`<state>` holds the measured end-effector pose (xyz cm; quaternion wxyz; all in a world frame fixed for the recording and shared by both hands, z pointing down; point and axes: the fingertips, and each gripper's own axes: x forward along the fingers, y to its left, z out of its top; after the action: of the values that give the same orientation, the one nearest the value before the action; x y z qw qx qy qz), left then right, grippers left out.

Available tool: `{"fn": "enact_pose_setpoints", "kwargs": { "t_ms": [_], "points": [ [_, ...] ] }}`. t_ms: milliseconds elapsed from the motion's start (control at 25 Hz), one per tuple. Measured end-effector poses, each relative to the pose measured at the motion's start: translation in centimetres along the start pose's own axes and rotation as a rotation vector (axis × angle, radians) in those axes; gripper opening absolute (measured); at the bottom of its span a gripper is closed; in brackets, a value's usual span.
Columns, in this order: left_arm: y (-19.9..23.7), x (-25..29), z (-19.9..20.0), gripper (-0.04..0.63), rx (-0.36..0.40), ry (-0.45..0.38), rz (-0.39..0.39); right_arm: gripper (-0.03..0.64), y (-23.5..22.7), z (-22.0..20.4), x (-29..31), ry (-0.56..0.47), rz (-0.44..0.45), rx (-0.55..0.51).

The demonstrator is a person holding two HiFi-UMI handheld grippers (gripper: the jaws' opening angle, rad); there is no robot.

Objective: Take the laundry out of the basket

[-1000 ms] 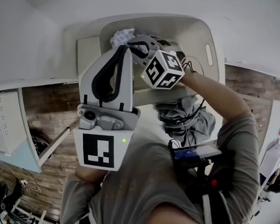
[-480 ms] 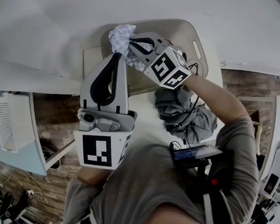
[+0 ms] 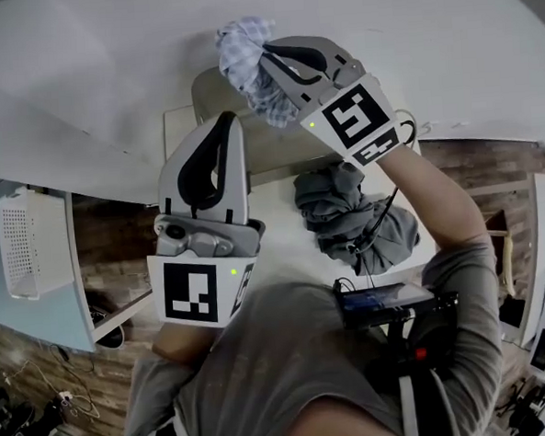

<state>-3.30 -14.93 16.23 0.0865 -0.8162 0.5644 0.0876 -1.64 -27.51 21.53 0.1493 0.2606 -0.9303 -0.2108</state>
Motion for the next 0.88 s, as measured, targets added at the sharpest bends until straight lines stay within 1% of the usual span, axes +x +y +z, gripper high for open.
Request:
{"fn": "enact_pose_setpoints", "kwargs": {
  "t_ms": [280, 480, 640, 800, 880],
  "points": [
    [-1.6, -2.2, 1.7, 0.008, -0.004, -0.052, -0.039, 0.026, -1.8, 6.3, -5.9, -0.096, -0.12, -0.015],
    [-2.7, -3.8, 2.2, 0.008, -0.016, -0.065, -0.081, 0.026, -0.5, 9.5, -10.4, -0.139, -0.164, -0.025],
    [-3.5, -4.8, 2.4, 0.008, -0.027, -0.067, -0.122, 0.028, 2.1, 10.9, -13.4, -0.152, -0.178, -0.03],
    [-4.8, -5.4, 3.0, 0.008, -0.026, -0.085, -0.16, 0.026, 4.3, 10.7, -16.2, -0.15, -0.202, 0.006],
    [-5.3, -5.8, 2.9, 0.008, -0.03, -0.08, -0.182, 0.026, 5.6, 10.3, -17.5, -0.146, -0.22, 0.015]
  ]
}}
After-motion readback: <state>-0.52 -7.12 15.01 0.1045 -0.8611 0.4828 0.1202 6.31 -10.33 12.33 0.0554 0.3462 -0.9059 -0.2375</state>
